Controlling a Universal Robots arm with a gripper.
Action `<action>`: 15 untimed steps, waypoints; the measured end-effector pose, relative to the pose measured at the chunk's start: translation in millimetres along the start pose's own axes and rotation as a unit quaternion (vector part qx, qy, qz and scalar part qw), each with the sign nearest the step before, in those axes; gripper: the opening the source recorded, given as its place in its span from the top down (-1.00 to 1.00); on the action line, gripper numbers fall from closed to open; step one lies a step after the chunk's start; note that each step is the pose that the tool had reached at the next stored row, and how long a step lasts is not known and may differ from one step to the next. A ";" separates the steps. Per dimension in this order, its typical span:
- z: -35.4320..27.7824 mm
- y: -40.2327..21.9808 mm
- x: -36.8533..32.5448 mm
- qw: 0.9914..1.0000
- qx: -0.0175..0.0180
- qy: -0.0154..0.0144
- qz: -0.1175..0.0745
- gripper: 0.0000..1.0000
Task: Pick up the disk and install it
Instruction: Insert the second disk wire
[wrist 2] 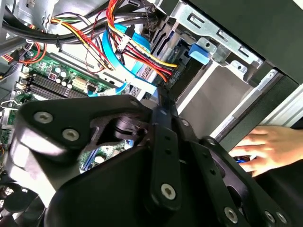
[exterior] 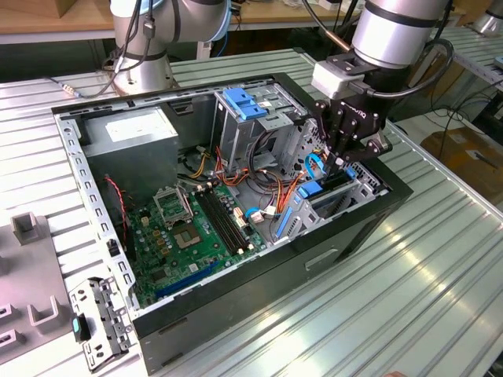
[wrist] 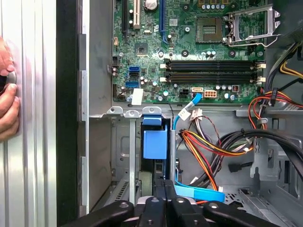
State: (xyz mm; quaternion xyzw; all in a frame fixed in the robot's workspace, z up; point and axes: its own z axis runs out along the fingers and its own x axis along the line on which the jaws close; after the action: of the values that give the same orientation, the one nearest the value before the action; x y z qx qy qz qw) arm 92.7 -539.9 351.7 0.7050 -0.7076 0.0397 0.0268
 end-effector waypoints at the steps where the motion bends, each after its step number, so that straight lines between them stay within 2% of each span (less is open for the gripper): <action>1: -0.1 0.0 0.0 1.000 0.000 0.000 0.000 0.69; 2: -0.1 0.0 0.0 1.000 0.000 0.000 0.000 0.79; 15: -0.1 0.0 0.0 1.000 0.000 0.000 0.000 0.79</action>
State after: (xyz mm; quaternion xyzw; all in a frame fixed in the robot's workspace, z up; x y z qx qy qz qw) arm 92.7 -539.9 351.8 0.7050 -0.7076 0.0397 0.0268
